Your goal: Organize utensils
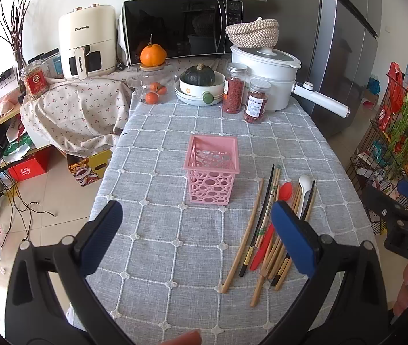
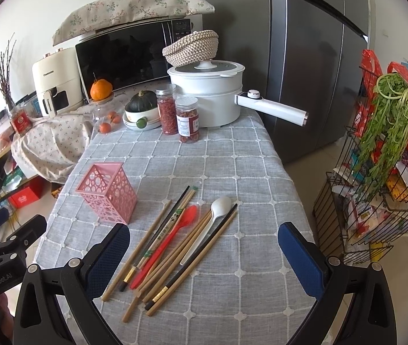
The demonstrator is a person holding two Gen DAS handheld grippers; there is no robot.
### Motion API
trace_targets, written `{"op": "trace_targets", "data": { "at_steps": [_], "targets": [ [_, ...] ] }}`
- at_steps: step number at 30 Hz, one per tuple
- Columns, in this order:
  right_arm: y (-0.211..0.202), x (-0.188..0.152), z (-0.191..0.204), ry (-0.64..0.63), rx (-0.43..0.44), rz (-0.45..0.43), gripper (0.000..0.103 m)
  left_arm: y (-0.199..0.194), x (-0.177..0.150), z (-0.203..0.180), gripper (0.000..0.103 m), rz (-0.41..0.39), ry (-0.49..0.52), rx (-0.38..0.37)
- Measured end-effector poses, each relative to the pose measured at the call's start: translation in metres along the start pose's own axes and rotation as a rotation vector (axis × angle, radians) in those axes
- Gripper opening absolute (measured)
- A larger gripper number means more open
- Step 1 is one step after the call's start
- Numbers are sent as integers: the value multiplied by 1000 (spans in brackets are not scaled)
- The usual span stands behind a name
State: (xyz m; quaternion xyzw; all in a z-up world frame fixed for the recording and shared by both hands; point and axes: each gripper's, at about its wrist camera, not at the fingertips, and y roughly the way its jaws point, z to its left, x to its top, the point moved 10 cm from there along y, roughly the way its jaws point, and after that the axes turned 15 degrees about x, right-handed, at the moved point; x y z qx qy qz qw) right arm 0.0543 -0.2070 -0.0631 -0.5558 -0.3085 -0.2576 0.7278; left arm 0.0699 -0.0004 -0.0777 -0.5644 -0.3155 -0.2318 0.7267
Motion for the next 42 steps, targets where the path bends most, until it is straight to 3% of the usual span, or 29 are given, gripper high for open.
{"op": "trace_targets", "data": {
  "at_steps": [42],
  "targets": [
    [7,-2,-2,10,11,26,103,-2,2,0,103,-5,-7,0]
  ]
}}
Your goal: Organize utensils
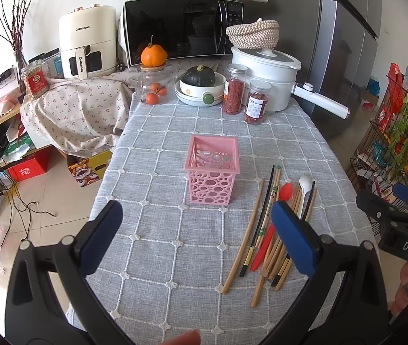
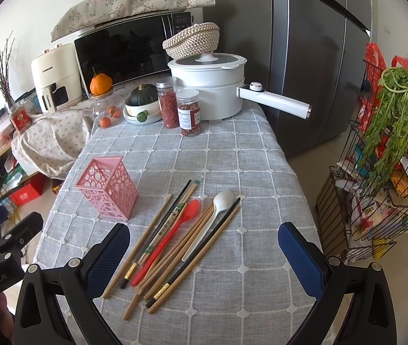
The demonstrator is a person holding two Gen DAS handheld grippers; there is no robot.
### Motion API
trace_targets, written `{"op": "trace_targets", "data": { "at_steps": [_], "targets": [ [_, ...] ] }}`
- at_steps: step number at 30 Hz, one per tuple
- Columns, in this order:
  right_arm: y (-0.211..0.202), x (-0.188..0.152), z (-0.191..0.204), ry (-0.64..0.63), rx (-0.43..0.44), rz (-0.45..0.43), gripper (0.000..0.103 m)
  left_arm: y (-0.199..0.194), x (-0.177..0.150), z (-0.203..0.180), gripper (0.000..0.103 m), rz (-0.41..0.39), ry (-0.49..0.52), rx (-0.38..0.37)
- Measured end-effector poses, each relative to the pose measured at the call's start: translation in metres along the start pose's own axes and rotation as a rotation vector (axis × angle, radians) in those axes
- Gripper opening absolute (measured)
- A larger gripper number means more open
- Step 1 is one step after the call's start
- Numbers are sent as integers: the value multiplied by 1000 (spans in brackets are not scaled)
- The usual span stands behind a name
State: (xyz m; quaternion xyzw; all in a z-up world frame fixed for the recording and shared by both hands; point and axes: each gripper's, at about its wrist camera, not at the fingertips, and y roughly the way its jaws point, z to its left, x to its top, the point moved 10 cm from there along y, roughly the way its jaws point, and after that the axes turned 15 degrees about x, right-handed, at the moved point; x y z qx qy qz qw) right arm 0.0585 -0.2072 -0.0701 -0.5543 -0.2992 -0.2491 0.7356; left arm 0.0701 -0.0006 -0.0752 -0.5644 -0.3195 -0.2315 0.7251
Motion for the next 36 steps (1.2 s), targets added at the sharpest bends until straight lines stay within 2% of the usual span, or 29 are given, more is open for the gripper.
{"op": "trace_targets", "data": {
  "at_steps": [9,26,31,33,36],
  "targets": [
    [2,-1,-1,4,-3,7,103,2,0,-1,103,-2,3,-15],
    [2,7,-8,19,-6,31,103,6,3,-7,103,-19,25,6],
    [4,14,-18,29,-28,51,103,11,4,-24,103,45,43,-80],
    [10,17,-23,56,-9,86,103,13,4,-39,101,75,84,-122],
    [23,25,-32,108,43,138,103,14,1,-66,93,133,162,-211]
  ]
}}
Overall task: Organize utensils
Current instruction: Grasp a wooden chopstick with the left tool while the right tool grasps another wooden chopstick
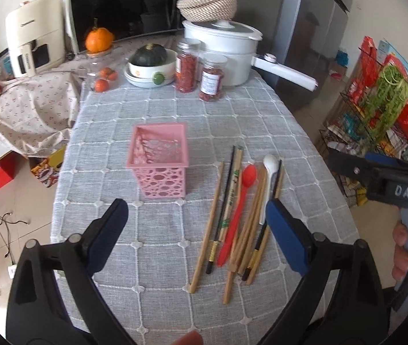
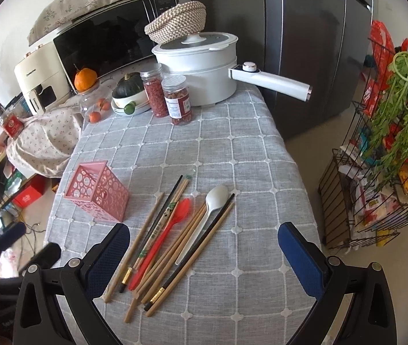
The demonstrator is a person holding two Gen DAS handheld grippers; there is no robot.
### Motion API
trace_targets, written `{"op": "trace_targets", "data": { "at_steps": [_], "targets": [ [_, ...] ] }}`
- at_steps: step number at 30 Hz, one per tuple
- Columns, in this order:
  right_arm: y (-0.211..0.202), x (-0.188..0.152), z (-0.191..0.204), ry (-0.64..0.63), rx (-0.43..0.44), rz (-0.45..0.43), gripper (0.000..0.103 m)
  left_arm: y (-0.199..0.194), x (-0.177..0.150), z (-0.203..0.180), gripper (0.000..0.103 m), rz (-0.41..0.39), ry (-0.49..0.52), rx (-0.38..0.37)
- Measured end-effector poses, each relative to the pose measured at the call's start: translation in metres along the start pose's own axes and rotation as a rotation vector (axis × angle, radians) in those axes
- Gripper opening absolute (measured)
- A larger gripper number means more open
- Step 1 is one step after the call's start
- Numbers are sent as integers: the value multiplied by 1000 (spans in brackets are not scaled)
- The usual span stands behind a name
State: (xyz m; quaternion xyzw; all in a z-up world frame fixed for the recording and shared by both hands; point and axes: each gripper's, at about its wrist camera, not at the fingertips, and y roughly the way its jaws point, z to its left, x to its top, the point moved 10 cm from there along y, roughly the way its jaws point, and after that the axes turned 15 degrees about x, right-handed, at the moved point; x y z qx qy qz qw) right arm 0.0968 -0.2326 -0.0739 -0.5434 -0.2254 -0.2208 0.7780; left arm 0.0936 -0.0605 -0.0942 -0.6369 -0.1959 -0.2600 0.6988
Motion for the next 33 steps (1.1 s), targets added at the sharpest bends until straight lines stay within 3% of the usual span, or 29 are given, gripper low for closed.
{"op": "trace_targets", "data": {
  "at_steps": [3,5,7,9,13,17,26,33],
  "targets": [
    [12,3,-19,39,15,36,103,10,-1,-28,75,60,96,-55],
    [21,0,-36,84,26,53,100,22,1,-41,57,98,146,-68],
    [30,-5,-47,128,59,96,85,37,5,-51,47,140,175,-71],
    [38,-9,-55,163,98,129,78,56,9,-58,37,184,192,-49],
    [47,-13,-62,187,140,154,71,92,4,-74,14,279,249,-21],
    [50,-13,-64,189,164,162,71,119,3,-77,9,323,296,50],
    [47,-10,-75,207,172,153,71,158,-7,-75,8,410,326,151],
    [46,-11,-77,203,162,151,71,157,-12,-69,8,424,325,162]
  ]
}}
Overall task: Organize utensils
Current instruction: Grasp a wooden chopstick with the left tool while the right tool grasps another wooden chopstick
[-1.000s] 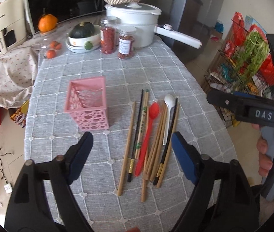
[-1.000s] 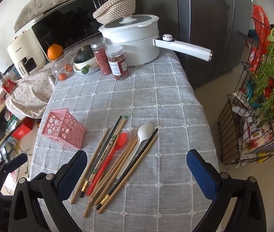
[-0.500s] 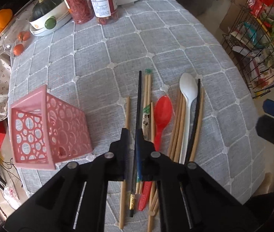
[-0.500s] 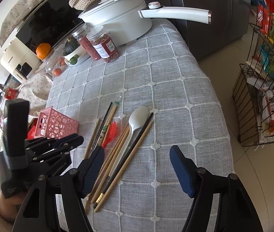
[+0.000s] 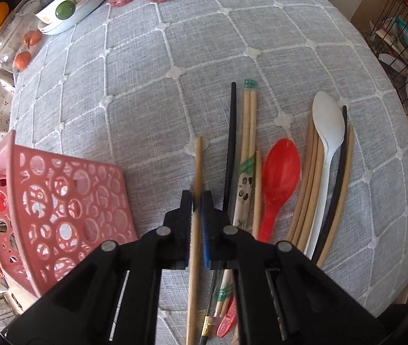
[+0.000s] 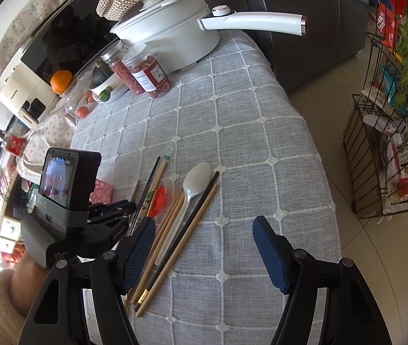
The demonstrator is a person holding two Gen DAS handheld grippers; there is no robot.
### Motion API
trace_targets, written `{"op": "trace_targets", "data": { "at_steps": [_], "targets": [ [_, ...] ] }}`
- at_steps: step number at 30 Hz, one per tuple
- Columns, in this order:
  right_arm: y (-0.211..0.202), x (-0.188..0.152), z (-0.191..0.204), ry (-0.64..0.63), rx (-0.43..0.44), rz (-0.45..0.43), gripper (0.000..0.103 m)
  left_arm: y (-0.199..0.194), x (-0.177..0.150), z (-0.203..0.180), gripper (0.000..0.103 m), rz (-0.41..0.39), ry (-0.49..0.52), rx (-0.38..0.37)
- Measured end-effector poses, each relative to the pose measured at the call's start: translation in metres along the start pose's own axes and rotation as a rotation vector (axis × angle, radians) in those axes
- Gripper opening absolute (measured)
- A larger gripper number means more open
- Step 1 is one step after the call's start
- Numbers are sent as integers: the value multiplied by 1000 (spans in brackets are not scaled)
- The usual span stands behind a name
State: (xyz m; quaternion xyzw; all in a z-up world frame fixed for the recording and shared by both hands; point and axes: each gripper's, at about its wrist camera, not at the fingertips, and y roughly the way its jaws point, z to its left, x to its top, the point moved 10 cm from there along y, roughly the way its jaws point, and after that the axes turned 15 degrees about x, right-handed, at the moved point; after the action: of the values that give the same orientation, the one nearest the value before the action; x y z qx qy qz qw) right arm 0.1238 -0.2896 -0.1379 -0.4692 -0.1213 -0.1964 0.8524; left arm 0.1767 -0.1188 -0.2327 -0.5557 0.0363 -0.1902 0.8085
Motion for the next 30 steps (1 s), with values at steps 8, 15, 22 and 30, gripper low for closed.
{"op": "trace_targets", "data": {
  "at_steps": [8,15,22,30],
  "targets": [
    [11,0,1,7,9,21,71,-34,-12,27,6,-117,-77,-96],
    [34,-8,-2,17,-15,72,71,-103,-48,68,6,-314,-113,-176],
    [67,-25,-14,45,-76,160,59,-128,-72,93,6,-458,-261,-308],
    [94,-28,-20,57,-127,189,35,-147,-82,105,6,-518,-272,-396]
  ]
}}
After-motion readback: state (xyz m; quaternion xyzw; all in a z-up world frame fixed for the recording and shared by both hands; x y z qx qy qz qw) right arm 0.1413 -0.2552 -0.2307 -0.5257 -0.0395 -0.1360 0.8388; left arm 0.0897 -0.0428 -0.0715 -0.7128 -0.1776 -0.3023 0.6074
